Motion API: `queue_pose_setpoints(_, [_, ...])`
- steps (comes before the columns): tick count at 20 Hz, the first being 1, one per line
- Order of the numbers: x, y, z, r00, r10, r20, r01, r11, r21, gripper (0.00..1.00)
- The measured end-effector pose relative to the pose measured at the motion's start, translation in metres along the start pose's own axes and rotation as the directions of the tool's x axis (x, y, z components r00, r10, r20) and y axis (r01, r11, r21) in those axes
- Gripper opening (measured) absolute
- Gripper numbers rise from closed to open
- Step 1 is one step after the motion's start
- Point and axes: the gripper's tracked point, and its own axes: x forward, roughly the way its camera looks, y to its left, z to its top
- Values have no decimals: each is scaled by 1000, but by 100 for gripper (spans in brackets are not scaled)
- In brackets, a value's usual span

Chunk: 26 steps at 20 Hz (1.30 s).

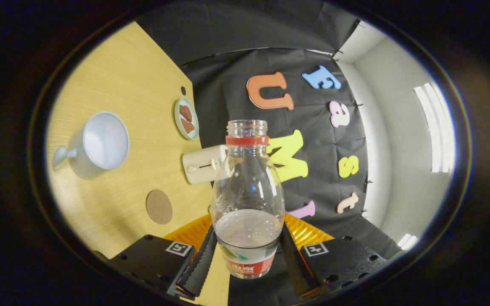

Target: Take the bottle from table, then pour the juice into the cup, finally place the bottle on the coaster

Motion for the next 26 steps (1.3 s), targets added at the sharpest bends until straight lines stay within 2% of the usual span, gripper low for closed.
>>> queue_pose_setpoints(4, [-1,16,0,1000,2,6,-2,997,-81,80])
queue_pose_setpoints(11, [2,10,-3,995,-92,47,100,965,-241,80])
queue_pose_setpoints(15, [3,13,-7,995,-90,39,97,965,-243,80])
queue_pose_setpoints(20, [-2,9,-2,989,-130,72,146,940,-310,80])
queue_pose_setpoints(22, [-1,16,-2,991,-114,68,130,943,-307,80])
queue_pose_setpoints(26, [-4,12,-2,989,-133,71,149,932,-330,80])
